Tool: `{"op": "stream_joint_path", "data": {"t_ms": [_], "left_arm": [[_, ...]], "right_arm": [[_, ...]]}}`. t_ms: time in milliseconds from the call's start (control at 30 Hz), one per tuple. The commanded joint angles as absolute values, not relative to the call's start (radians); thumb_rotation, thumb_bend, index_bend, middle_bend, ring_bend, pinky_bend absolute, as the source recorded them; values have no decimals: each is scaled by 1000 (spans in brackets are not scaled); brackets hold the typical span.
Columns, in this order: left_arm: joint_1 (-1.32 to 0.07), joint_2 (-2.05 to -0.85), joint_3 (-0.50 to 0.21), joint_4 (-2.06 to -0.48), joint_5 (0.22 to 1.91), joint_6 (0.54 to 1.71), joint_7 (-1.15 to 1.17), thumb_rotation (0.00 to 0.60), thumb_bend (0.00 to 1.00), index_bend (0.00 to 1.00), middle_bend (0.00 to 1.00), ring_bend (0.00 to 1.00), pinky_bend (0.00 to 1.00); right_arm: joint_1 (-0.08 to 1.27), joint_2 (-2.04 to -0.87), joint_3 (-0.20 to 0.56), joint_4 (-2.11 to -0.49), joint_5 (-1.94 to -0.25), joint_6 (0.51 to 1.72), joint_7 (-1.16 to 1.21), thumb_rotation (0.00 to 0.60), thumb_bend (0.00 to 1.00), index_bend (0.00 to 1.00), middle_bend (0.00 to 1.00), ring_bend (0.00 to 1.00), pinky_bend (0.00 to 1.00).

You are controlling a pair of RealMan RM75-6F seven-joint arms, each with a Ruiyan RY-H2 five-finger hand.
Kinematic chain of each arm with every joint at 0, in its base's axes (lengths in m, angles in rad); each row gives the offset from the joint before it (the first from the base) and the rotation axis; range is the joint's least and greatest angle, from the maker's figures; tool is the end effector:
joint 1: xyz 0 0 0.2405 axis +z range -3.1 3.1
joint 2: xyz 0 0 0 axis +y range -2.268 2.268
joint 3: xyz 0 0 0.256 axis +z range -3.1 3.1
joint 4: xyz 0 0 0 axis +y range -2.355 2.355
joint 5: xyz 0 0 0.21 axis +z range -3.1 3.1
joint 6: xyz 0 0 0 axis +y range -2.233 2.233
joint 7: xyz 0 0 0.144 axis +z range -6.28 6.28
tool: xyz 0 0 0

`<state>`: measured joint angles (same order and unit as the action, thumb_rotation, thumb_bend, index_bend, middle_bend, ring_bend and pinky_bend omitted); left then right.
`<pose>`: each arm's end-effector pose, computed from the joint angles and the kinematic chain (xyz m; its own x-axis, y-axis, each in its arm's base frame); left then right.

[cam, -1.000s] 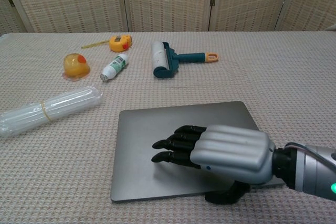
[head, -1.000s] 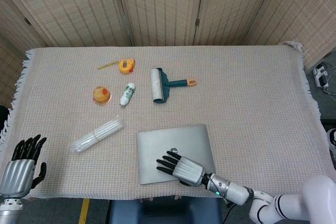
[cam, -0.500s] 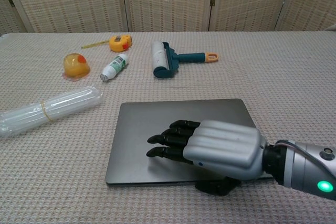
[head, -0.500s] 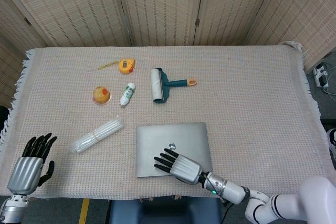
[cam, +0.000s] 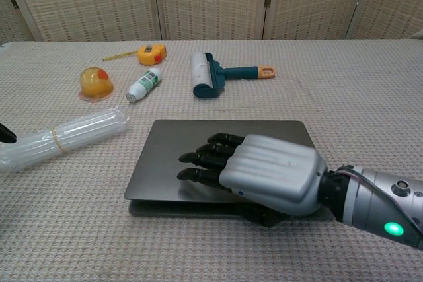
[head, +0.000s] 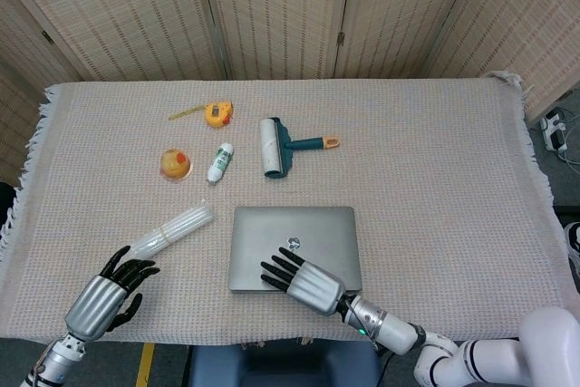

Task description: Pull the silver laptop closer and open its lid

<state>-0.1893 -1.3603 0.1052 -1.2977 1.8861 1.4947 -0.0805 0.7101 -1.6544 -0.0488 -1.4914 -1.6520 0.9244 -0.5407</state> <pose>-0.2896 0.1697 0.0649 0.4420 0.1174 0.8893 0.8087 -0.4812 -0.3384 -0.1199 -0.2349 -0.0828 0.7484 -0.0206 0.6630 -0.3674 -0.8451 0.3884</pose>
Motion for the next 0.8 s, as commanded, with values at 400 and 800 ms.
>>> {"op": "stream_joint_path", "data": {"t_ms": [400, 800], "left_arm": [[-260, -1484, 194, -1164, 1984, 1464, -156, 600, 646, 300, 346, 295, 165], [-382, -1473, 190, -1328, 1895, 1164, -31, 600, 646, 0, 37, 43, 0]], "right_arm": [[682, -1676, 4, -1562, -1553, 937, -774, 600, 634, 0, 0, 0, 0], [682, -1690, 10, -1557, -1543, 953, -832, 600, 634, 0, 0, 0, 0]]}}
